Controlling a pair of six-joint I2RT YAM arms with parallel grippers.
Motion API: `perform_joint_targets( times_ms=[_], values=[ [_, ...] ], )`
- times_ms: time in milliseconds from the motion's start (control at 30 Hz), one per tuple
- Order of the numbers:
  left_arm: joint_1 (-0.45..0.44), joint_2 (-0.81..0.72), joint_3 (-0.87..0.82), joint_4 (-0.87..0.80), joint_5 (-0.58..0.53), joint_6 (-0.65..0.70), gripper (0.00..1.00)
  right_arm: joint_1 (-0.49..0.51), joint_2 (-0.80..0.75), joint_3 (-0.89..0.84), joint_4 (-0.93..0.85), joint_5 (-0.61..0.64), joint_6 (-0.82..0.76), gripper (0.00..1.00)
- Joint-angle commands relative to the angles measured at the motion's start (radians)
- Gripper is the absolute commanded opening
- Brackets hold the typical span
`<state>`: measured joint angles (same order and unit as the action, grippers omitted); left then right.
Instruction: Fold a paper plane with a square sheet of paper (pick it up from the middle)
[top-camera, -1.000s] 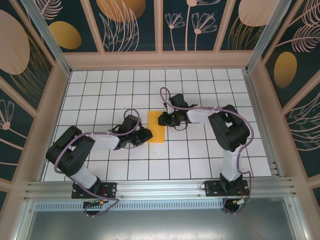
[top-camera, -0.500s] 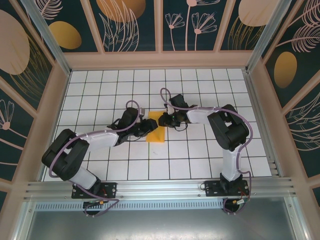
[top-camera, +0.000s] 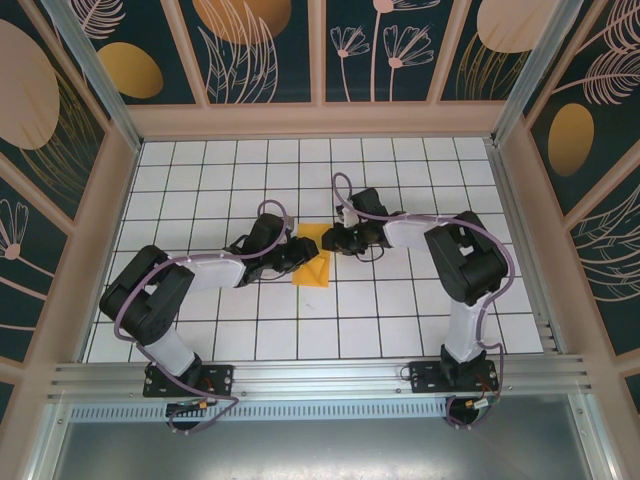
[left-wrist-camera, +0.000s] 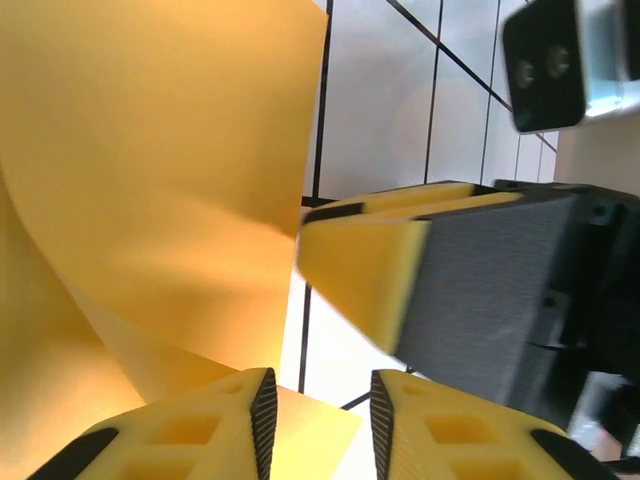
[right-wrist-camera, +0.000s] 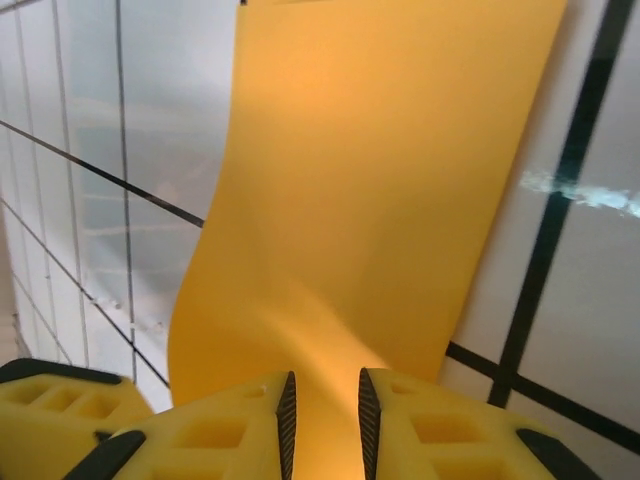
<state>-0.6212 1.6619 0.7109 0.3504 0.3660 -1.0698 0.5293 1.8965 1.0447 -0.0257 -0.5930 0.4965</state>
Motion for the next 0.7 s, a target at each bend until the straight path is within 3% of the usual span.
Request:
perform_joint_targets(
  times_ms=[0,267,667],
  values=[
    [-0.002,0.012,0.012,-0.005,-0.028,0.023,0.32,-0.025,-0.088,-0.045,0.026,-0.056,0.009,0.30],
    [-0.003,0.019,0.012,-0.008,-0.035,0.027,0.29,-0.032,-0.173,-0.151,0.036,-0.147,-0.021,0.39],
    [-0.003,0.021,0.016,-0.005,-0.032,0.025,0.28,0.007,-0.124,-0.143,0.067,-0.211,-0.036,0.39]
  ],
)
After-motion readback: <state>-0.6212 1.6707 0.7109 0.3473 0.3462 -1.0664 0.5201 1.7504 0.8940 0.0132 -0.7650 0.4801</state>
